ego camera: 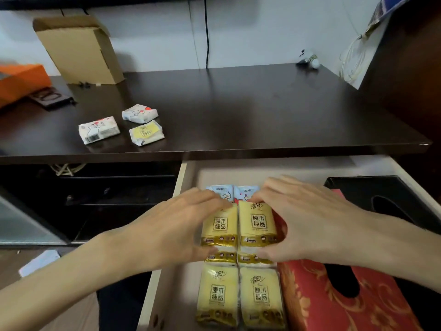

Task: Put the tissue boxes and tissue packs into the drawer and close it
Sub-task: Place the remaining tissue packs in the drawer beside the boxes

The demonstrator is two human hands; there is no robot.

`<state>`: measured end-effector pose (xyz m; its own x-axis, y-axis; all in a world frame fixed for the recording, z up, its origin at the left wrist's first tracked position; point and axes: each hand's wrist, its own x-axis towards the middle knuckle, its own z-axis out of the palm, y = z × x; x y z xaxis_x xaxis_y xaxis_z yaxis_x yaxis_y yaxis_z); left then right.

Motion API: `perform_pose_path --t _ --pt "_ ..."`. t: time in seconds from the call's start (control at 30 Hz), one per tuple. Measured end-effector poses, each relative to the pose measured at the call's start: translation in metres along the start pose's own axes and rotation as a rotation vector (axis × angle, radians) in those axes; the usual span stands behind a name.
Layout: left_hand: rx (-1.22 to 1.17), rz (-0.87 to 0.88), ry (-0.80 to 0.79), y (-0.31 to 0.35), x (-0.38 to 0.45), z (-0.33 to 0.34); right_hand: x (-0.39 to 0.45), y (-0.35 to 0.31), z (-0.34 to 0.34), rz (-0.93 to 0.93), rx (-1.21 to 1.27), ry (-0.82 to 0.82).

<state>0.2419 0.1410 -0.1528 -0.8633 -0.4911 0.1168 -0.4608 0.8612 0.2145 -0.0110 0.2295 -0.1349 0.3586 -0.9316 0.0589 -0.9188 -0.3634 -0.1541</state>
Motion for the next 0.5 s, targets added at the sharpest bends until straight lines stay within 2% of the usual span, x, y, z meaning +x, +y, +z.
perform_pose_path --t 0.23,0.5 --pt "0.022 0.015 -0.028 -0.002 -0.008 0.017 0.008 -0.021 -0.005 0.059 -0.201 -0.15" --pt "0.042 0.02 -0.036 0.0 -0.01 0.024 0.013 -0.036 0.006 0.098 -0.276 -0.204"
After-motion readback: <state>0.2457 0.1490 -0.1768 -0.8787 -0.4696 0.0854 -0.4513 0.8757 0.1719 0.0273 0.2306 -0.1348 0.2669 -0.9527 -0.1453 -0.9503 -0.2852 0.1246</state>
